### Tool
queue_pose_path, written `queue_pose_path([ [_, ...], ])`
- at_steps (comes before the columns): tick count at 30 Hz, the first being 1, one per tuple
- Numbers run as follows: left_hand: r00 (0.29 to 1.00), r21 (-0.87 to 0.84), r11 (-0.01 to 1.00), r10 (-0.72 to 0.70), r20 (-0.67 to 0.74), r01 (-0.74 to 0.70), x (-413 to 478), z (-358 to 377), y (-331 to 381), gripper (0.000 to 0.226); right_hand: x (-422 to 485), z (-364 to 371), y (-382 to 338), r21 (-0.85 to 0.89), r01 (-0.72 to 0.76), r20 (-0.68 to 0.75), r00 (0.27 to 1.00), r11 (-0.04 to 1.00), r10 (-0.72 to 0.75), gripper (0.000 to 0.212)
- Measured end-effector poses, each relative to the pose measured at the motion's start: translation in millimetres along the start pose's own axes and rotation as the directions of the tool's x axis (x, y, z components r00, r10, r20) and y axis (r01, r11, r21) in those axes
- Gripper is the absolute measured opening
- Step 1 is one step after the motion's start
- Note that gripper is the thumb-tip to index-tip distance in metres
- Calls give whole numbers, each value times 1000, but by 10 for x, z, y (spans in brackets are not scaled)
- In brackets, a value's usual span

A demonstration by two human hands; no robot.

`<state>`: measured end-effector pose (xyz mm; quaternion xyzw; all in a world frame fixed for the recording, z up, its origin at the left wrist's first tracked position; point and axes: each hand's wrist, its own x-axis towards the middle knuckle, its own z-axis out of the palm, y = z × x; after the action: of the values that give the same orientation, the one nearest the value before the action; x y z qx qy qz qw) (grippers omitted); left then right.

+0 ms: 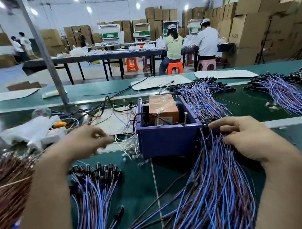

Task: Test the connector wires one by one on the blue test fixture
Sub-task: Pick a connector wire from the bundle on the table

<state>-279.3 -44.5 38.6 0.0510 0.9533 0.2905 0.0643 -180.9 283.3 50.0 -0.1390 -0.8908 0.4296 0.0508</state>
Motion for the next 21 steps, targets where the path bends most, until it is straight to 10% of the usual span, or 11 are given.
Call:
queue_pose_path([
  [4,965,371,923,-182,189,101,172,349,-131,29,10,39,-37,50,39,65,997,998,-42,37],
  [14,965,325,946,-78,249,-8,133,420,-3,14,32,144,-118,75,105,161,980,992,-116,21],
  [17,973,-67,996,80,217,-67,18,329,174,17,35,225,-200,93,109,229,965,990,-127,18],
  [21,928,-668,674,366,-69,-315,-216,228,611,20,-51,337,-408,433,10,415,885,901,-209,24],
])
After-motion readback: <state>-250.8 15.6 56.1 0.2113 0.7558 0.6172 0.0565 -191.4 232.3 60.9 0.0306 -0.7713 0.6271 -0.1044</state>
